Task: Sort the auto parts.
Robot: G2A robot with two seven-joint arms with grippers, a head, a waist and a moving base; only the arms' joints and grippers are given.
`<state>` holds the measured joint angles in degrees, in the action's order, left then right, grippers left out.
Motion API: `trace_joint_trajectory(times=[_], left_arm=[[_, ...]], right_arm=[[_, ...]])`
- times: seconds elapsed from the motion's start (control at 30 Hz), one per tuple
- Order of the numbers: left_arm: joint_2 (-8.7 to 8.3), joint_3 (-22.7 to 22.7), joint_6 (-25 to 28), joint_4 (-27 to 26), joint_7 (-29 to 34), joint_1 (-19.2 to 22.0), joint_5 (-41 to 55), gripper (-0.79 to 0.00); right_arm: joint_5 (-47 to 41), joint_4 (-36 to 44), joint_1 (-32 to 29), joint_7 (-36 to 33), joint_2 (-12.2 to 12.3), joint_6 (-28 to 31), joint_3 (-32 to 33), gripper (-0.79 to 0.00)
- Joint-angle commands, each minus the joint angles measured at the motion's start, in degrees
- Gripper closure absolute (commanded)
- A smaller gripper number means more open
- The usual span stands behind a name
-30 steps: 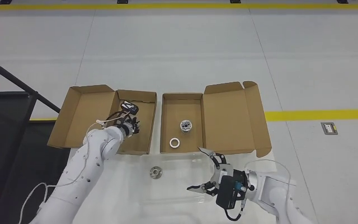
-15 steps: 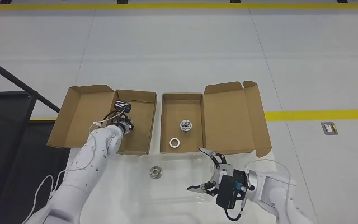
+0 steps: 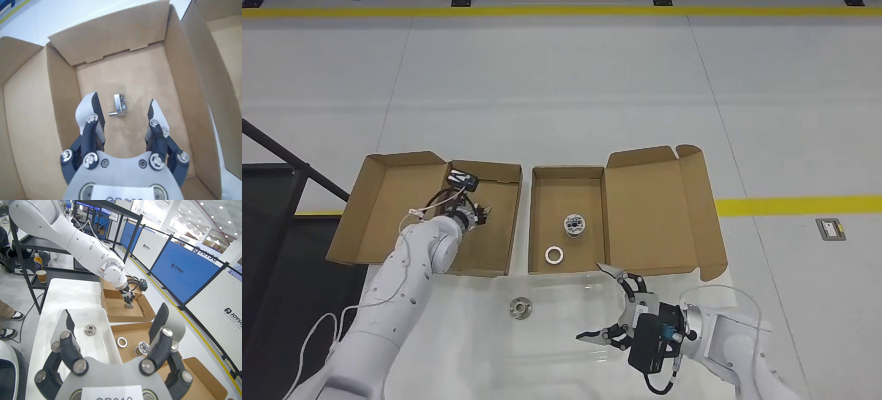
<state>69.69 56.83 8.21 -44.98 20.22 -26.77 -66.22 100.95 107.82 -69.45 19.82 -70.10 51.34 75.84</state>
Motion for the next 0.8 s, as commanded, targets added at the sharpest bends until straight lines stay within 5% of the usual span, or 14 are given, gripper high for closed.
trace_joint_trajectory(times=[0.0,0.4,0.63,0.77], left_arm=[[-0.5,1.1,1.3,-3.3,0.5,-1.2,-0.5,-0.379],[-5.31,11.9,25.7,-32.5,10.8,-13.4,0.6,-0.419],[-7.53,13.9,42.3,-45.9,22.2,-19.6,3.8,-0.696],[-8.32,11.5,47.7,-50.8,28.1,-21.9,4.6,-0.723]], right_arm=[[0.0,0.0,0.0,0.0,0.0,0.0,0.0,-0.785],[-2.9,1.3,-2.8,-5.7,0.5,-0.6,1.8,-0.785],[-6.6,0.7,-2.9,-10.3,0.9,-1.7,3.5,-0.785],[-8.1,1.2,-3.7,-11.0,1.2,-1.6,4.3,-0.785]])
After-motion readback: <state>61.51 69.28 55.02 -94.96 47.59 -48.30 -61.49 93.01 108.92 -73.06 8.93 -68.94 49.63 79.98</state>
